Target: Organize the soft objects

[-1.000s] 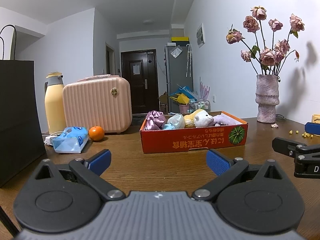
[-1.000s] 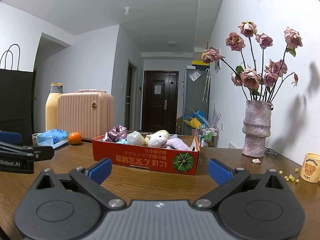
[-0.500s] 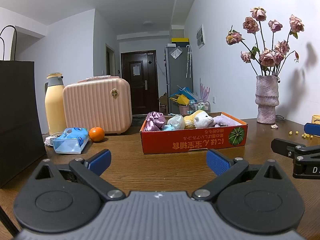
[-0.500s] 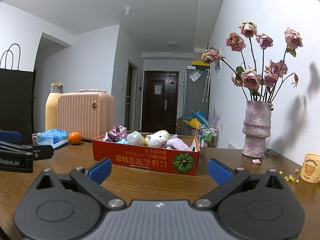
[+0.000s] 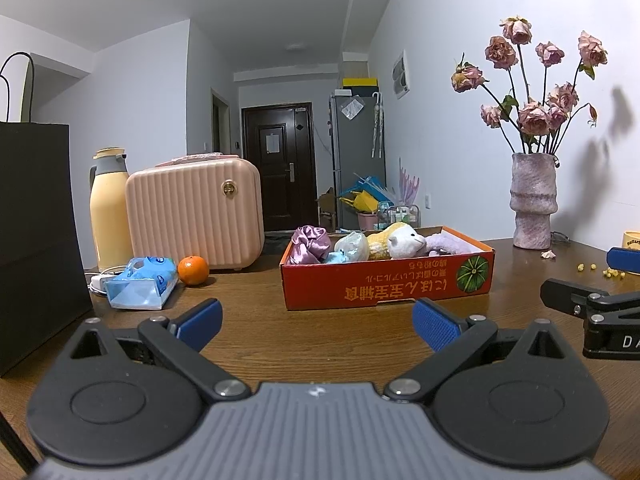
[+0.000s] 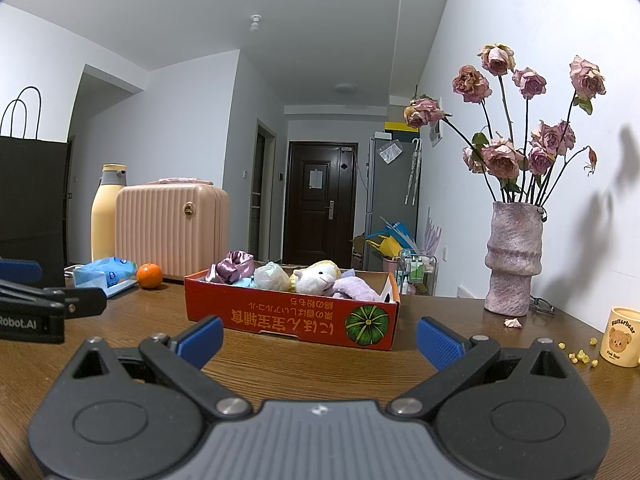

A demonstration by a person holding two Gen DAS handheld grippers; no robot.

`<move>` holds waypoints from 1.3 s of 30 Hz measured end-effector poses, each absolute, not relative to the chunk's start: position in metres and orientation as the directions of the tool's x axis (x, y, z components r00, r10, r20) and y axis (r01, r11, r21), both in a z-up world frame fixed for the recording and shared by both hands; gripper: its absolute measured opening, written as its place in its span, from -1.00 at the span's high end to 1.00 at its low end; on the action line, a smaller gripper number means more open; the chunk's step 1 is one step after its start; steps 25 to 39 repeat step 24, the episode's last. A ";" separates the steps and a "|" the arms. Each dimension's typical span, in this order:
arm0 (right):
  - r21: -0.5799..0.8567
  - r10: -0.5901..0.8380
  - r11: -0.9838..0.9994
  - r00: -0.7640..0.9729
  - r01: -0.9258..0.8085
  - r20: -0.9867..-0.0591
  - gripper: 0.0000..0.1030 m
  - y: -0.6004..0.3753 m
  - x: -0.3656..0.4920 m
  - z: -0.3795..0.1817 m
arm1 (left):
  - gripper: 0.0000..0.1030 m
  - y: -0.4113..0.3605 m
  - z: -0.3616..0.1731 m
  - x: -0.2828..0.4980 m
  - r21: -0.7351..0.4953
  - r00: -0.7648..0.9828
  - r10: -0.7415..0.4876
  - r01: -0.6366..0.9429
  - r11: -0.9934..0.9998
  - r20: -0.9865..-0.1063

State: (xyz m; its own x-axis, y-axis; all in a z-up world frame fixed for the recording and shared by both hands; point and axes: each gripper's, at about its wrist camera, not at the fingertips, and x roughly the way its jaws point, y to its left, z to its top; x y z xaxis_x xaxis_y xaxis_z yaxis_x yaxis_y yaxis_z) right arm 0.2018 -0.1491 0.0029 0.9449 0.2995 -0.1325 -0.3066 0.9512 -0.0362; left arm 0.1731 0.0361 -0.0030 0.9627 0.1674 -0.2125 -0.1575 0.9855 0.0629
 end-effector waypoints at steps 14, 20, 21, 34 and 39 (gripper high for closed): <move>-0.037 0.299 0.951 0.945 -0.306 -0.132 -1.00 -0.149 0.202 0.002 | -1.00 0.034 -0.001 0.171 0.071 0.965 0.169 -0.158 0.985 -0.199; -0.037 0.299 0.951 0.945 -0.306 -0.132 -1.00 -0.149 0.202 0.002 | -1.00 0.033 -0.001 0.170 0.077 0.966 0.172 -0.160 0.984 -0.194; -0.037 0.299 0.951 0.945 -0.306 -0.132 -1.00 -0.149 0.202 0.002 | -1.00 0.033 -0.001 0.171 0.078 0.965 0.175 -0.163 0.984 -0.195; -0.038 0.299 0.951 0.945 -0.307 -0.133 -1.00 -0.149 0.201 0.002 | -1.00 0.033 -0.001 0.171 0.077 0.966 0.173 -0.160 0.984 -0.195; -0.038 0.299 0.951 0.945 -0.307 -0.133 -1.00 -0.149 0.201 0.002 | -1.00 0.033 -0.001 0.171 0.077 0.966 0.173 -0.160 0.984 -0.195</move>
